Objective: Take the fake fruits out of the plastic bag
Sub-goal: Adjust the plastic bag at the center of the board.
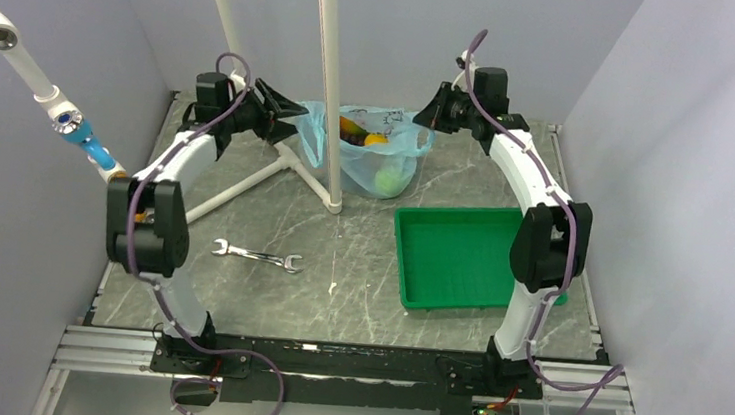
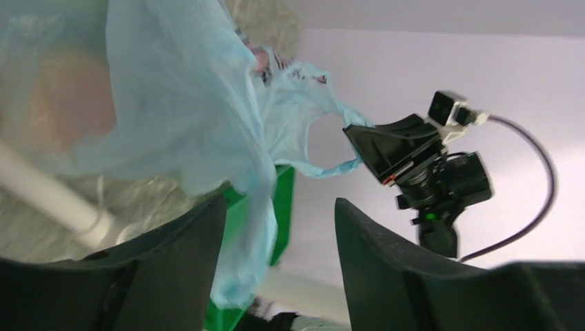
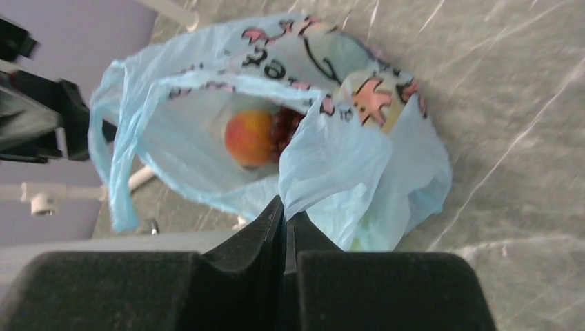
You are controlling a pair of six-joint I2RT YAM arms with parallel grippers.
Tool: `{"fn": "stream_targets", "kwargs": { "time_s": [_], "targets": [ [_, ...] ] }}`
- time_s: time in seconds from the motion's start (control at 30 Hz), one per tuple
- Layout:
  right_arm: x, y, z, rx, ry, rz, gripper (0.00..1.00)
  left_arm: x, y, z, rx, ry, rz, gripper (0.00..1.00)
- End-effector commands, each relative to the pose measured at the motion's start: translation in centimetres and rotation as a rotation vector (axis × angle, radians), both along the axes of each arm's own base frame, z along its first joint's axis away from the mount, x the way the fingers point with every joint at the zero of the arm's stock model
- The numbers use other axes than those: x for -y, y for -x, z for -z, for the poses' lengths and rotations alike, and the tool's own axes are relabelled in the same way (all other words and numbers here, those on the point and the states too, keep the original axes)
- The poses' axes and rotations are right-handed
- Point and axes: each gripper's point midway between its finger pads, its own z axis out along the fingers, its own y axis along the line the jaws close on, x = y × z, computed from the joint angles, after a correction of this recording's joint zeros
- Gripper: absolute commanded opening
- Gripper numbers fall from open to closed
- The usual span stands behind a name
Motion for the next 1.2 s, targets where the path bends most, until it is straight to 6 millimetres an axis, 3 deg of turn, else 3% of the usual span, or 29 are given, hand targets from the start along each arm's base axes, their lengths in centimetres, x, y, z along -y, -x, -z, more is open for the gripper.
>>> {"fn": "stream_targets", "kwargs": {
  "time_s": [0.0,0.2,0.4,0.5,0.63,0.7,0.83,1.03,1.17],
  "targets": [
    [-0.8,3.3,-6.3,0.157,-0.025,-0.071,0.10,-1.7,4.3,-4.6,0.256,-0.342,0.004,0.67],
    [-0.3,3.1,-5.4,0.137,0.025,-0.063,0.13,-1.8,5.3,-3.5,0.293,-0.762,0.044,0.72],
    [-0.4,3.2,-5.3,0.133,0.022,-0.070,0.13,-1.9,3.4,-4.0,0.316,-1.141,-0.029,0.84],
    [-0.5,3.2,-5.3,0.136,0.014,-0.075,0.12,-1.0,2.2,-3.5,0.294,-1.198,-0.034,0.78],
    [-0.6,3.1,-5.5,0.135,0.010,-0.080,0.12,2.0,1.1,-1.9,0.289,-1.163,0.054,0.69],
    [-0.7,3.1,-5.8,0.141,0.008,-0.080,0.12,2.0,1.0,-1.0,0.237,-1.171,0.048,0.63],
    [-0.7,3.4,-5.4,0.137,0.011,-0.084,0.11,2.8,1.1,0.5,0.225,-1.160,0.068,0.65],
    [-0.8,3.5,-4.1,0.112,0.024,-0.085,0.11,2.4,2.1,2.8,0.171,-1.243,0.093,0.69],
    [-0.8,3.6,-4.4,0.124,0.029,-0.080,0.11,1.1,2.1,3.2,0.159,-1.308,0.094,0.51]
  ]
}}
